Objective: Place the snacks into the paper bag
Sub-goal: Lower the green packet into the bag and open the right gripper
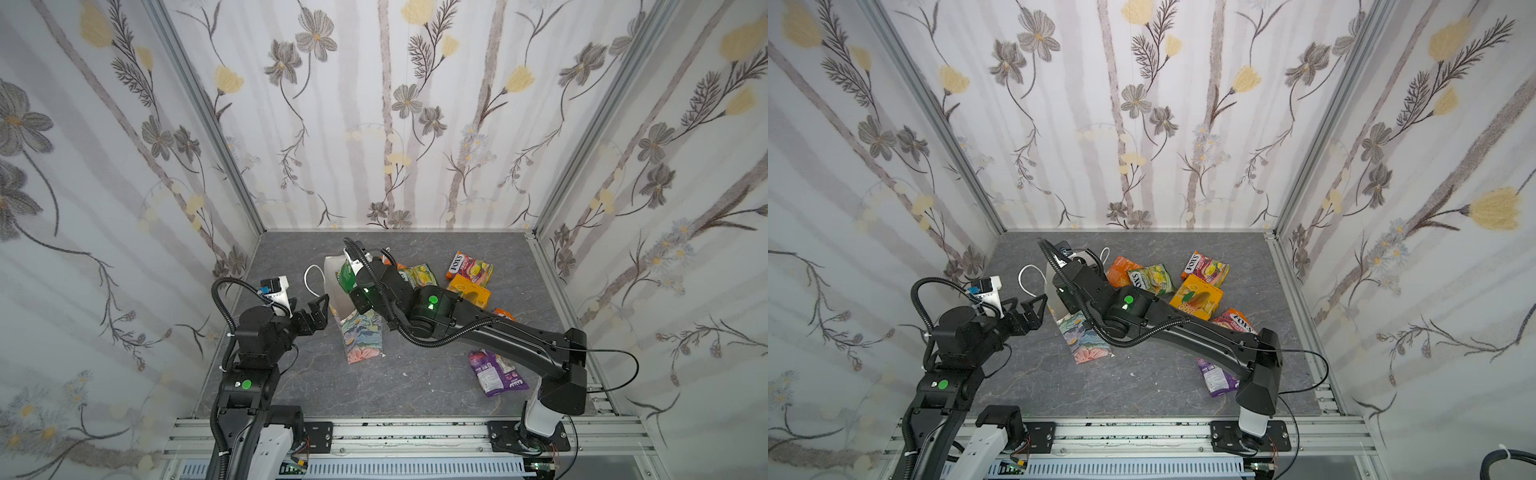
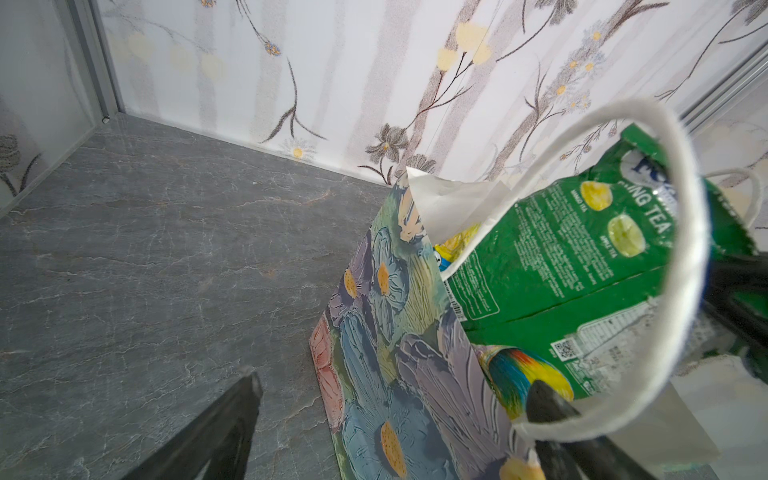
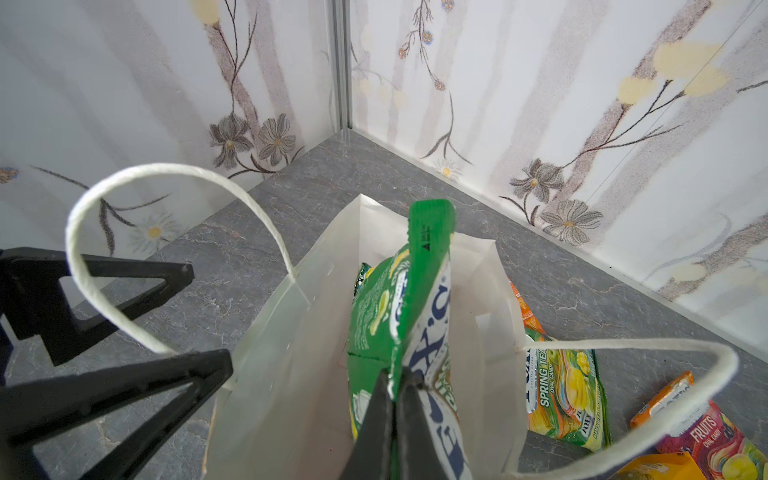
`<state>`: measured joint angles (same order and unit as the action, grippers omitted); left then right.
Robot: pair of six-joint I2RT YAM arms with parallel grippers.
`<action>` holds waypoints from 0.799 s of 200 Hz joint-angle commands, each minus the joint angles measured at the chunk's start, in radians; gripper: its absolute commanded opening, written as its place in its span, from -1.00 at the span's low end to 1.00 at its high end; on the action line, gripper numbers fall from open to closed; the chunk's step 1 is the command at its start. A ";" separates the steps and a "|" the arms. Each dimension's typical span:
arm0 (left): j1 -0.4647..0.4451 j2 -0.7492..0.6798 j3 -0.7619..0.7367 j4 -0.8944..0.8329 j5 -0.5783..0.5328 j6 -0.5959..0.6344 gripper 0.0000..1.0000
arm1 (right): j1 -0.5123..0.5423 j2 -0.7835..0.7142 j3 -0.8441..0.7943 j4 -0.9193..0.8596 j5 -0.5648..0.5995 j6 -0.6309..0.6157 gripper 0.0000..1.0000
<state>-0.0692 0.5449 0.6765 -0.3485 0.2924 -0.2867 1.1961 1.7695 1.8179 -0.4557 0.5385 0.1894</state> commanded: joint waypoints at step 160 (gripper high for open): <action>0.000 0.000 -0.003 0.019 0.001 0.006 1.00 | -0.005 0.021 0.011 0.001 0.002 0.011 -0.44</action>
<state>-0.0692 0.5457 0.6765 -0.3485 0.2920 -0.2867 1.1908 1.7939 1.8191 -0.4797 0.5373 0.2005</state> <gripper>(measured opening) 0.994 0.277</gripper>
